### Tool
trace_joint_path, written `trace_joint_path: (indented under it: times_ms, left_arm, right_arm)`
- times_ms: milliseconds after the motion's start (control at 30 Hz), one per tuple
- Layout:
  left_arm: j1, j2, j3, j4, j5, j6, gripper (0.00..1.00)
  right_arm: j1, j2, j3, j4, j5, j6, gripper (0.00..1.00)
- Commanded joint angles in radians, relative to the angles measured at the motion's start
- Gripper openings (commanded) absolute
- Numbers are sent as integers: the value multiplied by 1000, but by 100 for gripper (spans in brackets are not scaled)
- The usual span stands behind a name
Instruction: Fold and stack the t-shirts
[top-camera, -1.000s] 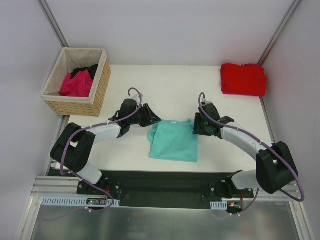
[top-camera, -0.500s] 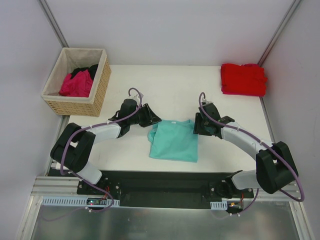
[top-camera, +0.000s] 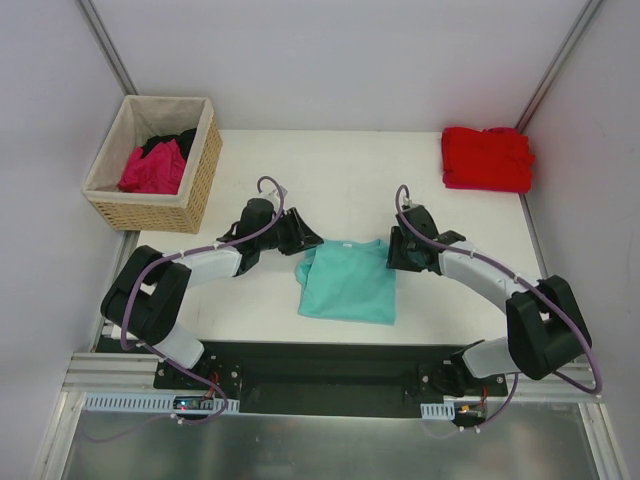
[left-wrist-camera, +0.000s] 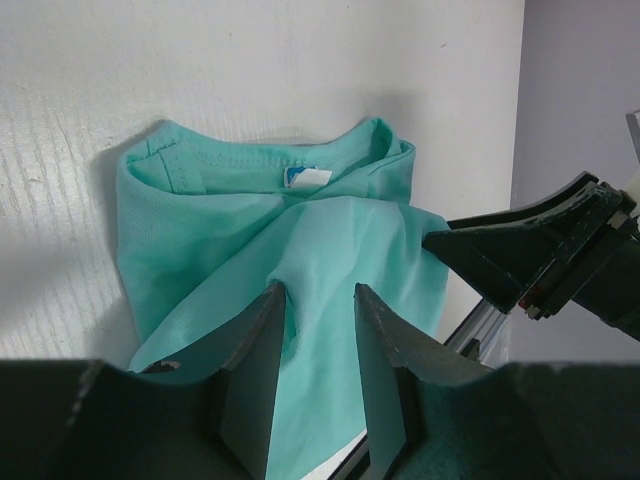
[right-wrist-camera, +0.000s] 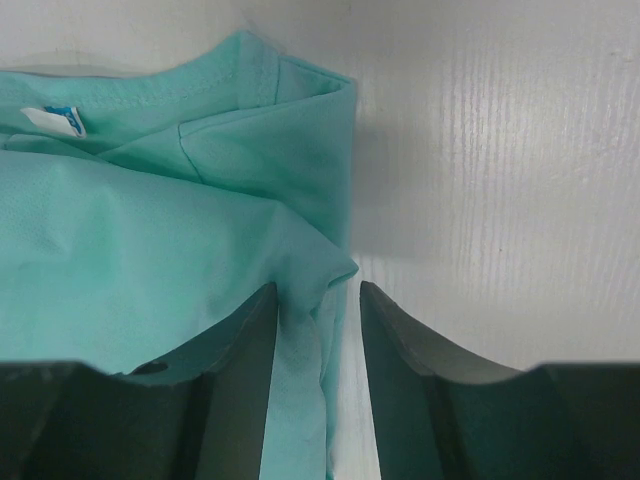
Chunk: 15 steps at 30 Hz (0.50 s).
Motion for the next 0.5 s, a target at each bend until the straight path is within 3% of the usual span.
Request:
trace_joint_path:
  times_ms: [0, 467]
  left_arm:
    - [11, -12, -11, 49, 38, -11, 34]
    - [-7, 10, -42, 69, 57, -18, 34]
  right_arm:
    - [-4, 10, 57, 30, -16, 20, 41]
    - [9, 46, 92, 27, -25, 29, 39]
